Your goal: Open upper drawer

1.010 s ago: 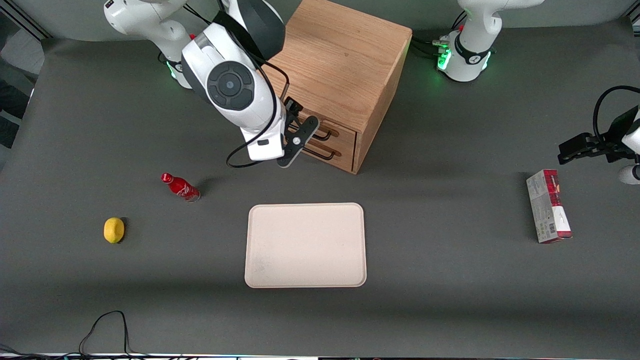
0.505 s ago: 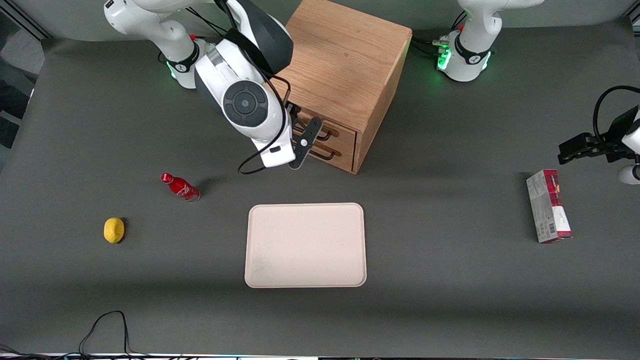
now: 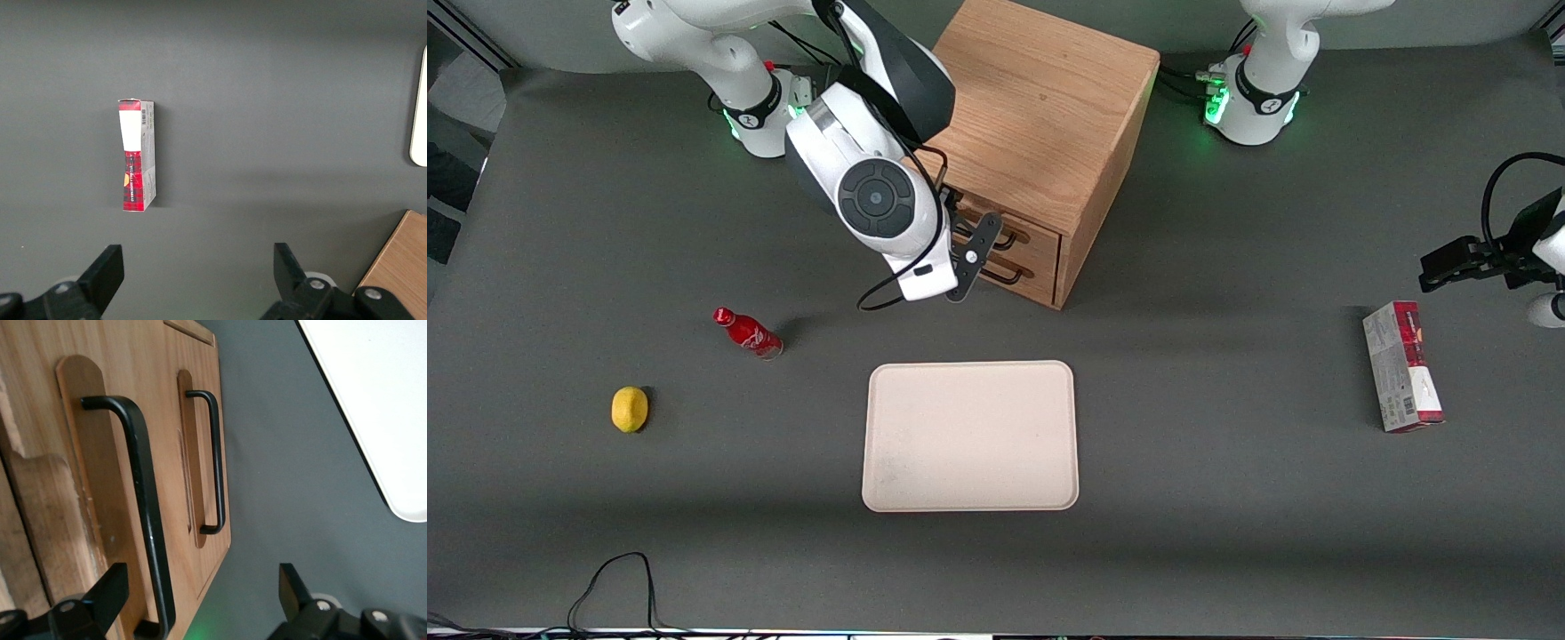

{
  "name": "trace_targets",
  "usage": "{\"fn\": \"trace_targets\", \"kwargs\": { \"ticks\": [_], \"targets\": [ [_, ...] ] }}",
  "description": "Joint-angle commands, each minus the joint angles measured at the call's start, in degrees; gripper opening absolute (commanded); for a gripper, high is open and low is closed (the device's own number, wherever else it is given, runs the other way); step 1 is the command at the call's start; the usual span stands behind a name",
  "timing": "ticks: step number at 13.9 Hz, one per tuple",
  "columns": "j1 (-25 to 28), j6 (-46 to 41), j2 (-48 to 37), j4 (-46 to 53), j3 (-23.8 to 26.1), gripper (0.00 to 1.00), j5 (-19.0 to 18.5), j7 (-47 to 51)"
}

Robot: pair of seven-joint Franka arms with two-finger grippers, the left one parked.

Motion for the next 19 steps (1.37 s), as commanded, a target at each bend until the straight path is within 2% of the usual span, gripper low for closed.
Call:
{"fn": "trace_targets", "kwargs": {
  "ticks": [1,7,19],
  "targets": [
    [0.8,1.9,0.5,-1.2,-0.5,1.0,1.7,-0.9],
    [1.5,7.9,0.5,-5.0,-0.6,1.0,2.0,-0.8],
    [-0.6,10.1,2.5,-2.8,-1.1,1.0,1.5,-1.5]
  ]
}}
